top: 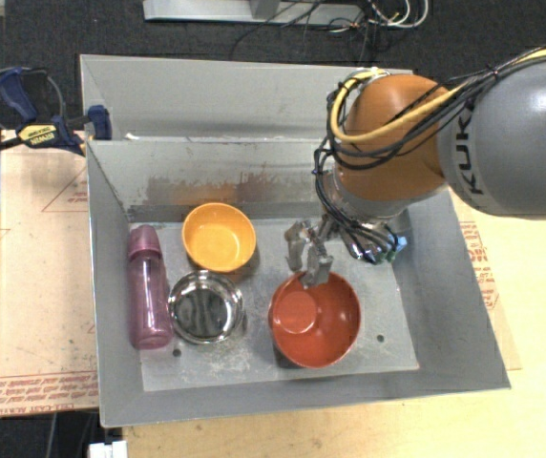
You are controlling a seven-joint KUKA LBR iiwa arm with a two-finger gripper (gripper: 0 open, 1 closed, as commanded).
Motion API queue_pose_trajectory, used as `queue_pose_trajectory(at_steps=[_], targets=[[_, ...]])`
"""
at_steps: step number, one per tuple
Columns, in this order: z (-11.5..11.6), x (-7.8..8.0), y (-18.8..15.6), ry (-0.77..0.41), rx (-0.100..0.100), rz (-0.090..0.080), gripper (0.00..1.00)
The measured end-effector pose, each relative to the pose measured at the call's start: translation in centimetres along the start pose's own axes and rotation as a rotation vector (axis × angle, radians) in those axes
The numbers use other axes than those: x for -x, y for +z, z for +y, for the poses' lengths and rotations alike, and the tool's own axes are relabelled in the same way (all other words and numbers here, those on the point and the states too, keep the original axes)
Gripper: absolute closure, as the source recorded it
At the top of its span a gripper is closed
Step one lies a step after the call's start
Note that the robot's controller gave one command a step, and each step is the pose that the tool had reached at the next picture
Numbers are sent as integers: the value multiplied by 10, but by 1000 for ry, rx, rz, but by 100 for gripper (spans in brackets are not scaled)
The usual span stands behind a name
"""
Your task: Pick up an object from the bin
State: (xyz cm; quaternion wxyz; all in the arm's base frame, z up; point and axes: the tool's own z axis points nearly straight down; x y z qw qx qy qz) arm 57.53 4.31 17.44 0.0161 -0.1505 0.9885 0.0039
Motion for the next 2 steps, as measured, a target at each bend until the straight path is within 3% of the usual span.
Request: queue_pose_trajectory(at_steps=[1,2], targets=[[-15,-8,-80,-22,-1,1,100],[-15,-3,-61,1,-2,-2,100]])
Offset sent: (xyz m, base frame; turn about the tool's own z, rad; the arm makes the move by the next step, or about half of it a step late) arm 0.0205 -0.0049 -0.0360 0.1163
